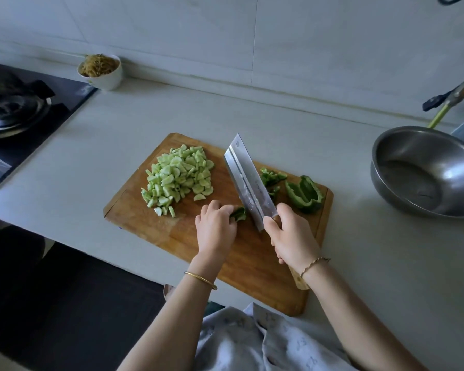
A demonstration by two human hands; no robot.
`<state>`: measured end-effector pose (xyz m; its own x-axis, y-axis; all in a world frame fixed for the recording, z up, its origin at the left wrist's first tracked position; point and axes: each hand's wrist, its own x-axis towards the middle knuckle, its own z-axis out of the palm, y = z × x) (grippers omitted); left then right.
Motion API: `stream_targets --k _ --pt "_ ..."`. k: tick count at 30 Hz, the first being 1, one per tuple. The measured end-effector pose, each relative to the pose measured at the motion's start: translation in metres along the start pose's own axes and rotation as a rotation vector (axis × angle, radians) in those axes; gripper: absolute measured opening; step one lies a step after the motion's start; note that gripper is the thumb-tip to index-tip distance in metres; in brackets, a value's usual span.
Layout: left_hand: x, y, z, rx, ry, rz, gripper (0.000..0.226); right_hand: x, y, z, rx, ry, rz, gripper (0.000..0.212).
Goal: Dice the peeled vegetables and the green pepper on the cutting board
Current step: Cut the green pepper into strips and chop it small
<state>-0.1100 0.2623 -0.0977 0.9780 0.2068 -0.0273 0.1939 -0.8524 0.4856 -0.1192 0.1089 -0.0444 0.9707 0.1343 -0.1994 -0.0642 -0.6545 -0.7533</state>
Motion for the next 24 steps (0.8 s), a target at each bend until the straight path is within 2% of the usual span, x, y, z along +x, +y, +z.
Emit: stream_targets --k 6,14,24 --pt "-0.003 -0.001 0.006 0.01 0.073 0.004 0.021 -0.002 -0.001 0.001 -0.01 0.011 0.008 0.031" --pt "-0.004 0.002 0.013 -0.048 0.139 -0.007 0.015 -0.004 -0.008 0.004 -0.183 -0.076 0.054 0.015" --pt "-0.004 0.003 0.016 -0.055 0.121 -0.003 0.016 0.013 -0.022 0.013 -0.298 -0.136 0.069 0.018"
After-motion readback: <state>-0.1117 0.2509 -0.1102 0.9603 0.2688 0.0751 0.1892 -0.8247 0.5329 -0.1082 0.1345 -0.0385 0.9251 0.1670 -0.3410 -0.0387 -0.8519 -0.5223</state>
